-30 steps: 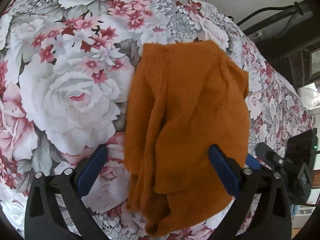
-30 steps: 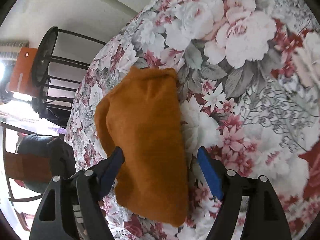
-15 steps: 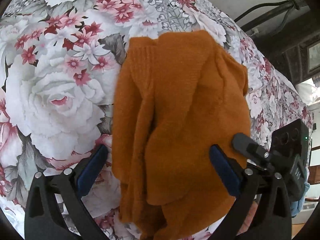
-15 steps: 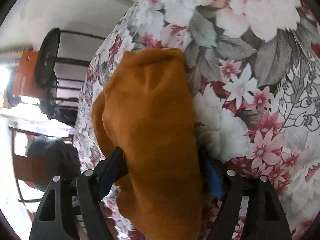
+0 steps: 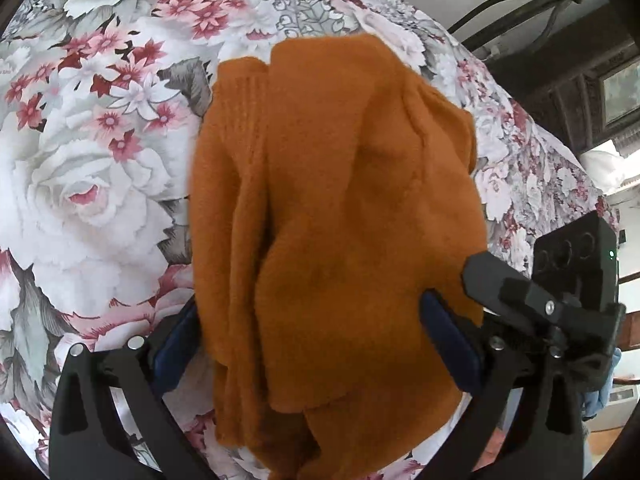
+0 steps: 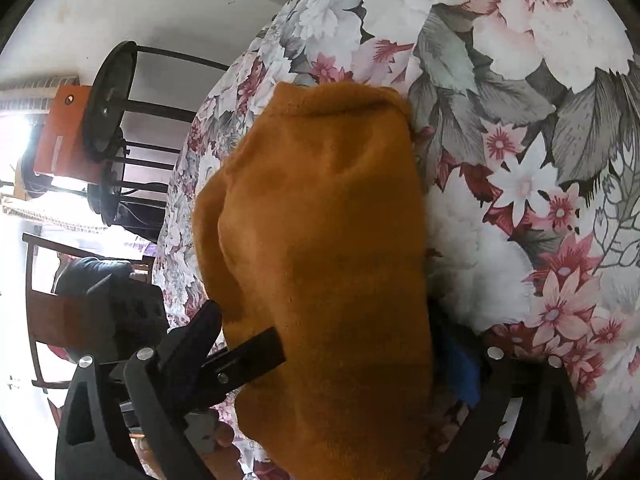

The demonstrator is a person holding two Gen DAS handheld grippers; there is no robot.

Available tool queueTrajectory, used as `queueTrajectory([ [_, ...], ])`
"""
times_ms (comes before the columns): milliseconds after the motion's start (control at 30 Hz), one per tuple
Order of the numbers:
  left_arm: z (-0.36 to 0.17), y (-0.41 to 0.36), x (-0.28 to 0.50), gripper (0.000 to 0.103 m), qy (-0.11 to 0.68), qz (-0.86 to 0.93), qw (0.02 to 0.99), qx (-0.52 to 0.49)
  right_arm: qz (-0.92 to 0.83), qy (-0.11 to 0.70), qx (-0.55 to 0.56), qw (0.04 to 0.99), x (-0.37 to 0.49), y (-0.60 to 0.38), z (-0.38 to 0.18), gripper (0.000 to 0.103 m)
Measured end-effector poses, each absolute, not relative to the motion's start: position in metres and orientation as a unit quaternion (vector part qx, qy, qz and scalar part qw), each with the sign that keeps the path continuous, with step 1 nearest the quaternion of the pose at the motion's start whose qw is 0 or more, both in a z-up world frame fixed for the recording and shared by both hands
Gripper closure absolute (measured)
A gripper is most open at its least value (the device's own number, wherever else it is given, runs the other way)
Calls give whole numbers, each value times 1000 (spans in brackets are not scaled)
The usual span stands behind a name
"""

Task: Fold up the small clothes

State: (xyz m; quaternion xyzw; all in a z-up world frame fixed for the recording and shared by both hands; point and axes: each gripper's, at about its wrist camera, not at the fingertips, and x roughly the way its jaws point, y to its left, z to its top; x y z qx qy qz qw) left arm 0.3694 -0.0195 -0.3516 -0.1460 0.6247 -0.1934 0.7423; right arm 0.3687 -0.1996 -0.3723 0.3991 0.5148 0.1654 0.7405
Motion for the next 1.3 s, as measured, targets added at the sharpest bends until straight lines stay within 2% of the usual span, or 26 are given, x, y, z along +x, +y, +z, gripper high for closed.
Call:
queueTrajectory([
  [100,-350,-25,368,4,626,-190,745,-131,161,518,396,741,368,-200,-372,5],
  [167,-347,-27,365,6,627,-192,745,-127,121,525,385,749,363,-198,-365,23],
  [200,-345,-27,364,10,626,-193,745,-125,109,527,382,751,363,-195,-364,30],
  [267,-338,-29,360,19,619,-199,750,-123,101,528,376,755,360,-195,-360,39],
  [367,-331,-26,353,31,611,-203,757,-116,99,529,371,757,354,-193,-355,46],
  [533,-318,-21,337,50,606,-201,762,-108,100,532,358,761,338,-183,-337,51],
  [700,-310,-12,313,62,622,-186,754,-101,106,545,363,749,312,-172,-325,54],
  [900,-310,-1,273,61,650,-152,741,-75,105,575,339,737,270,-148,-323,55],
  [933,-315,3,268,59,659,-140,735,-78,95,580,337,735,264,-146,-327,53],
  [1000,-324,15,260,45,671,-120,726,-96,69,588,342,730,256,-147,-336,51],
  [1067,-329,26,258,37,673,-107,721,-124,57,592,358,720,253,-150,-340,46],
  [1233,-340,32,261,25,676,-101,715,-148,57,586,369,720,250,-157,-349,37],
  [1300,-343,30,264,19,675,-95,717,-146,62,587,378,714,252,-158,-356,37],
])
